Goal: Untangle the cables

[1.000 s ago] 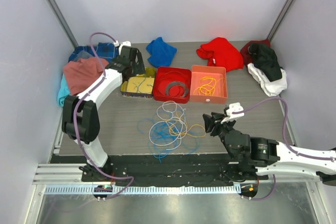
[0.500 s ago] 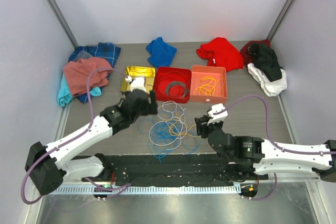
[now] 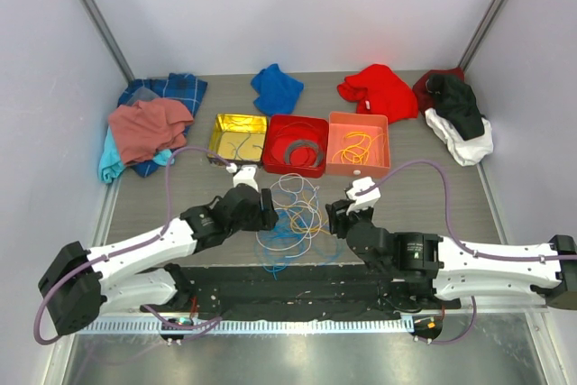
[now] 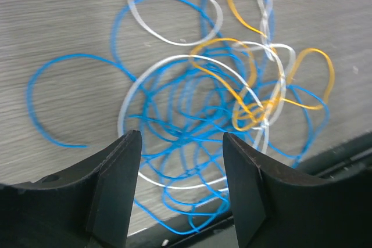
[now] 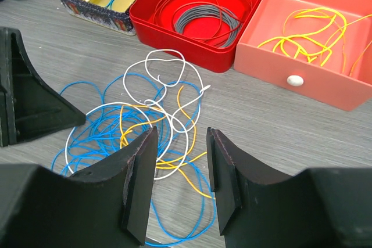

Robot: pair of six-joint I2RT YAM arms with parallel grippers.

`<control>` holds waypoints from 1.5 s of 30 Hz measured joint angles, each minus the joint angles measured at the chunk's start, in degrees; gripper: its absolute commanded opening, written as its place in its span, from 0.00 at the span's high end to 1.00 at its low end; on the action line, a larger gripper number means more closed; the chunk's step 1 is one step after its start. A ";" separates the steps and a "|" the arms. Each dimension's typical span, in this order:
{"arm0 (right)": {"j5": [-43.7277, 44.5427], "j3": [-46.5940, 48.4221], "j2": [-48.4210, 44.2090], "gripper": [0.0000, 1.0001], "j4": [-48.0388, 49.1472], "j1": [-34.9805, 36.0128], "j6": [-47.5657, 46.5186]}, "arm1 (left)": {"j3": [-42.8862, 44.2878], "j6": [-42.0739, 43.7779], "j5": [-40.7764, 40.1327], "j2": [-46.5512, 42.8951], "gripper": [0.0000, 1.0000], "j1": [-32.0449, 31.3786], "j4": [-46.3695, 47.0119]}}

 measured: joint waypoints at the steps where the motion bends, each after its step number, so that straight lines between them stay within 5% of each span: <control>1: -0.13 0.00 0.02 0.53 -0.02 0.00 0.24 | -0.02 -0.15 0.33 0.00 0.40 -0.70 0.48; 16: -0.90 0.07 2.75 0.53 -0.20 0.00 3.37 | -4.92 -3.80 3.26 -4.37 0.46 -10.29 2.84; 23: -1.51 0.17 3.96 0.53 -0.28 0.00 3.80 | -4.92 -3.91 5.77 3.76 0.49 -10.29 5.88; 28: -1.49 0.17 3.39 0.53 -0.68 0.00 4.37 | -5.05 -4.04 6.78 8.31 0.71 -10.40 7.52; 31: -1.44 0.17 2.84 0.53 -0.72 0.00 4.63 | -5.05 -4.11 6.32 7.80 1.00 -10.45 8.41; 39: -1.40 0.22 2.84 0.53 -0.81 0.00 4.81 | -3.80 -2.51 1.03 -2.99 1.00 -12.35 2.86; 45: -1.42 0.48 3.13 0.54 -0.83 0.00 4.76 | 13.27 4.26 -7.65 -16.65 1.00 -13.16 -9.60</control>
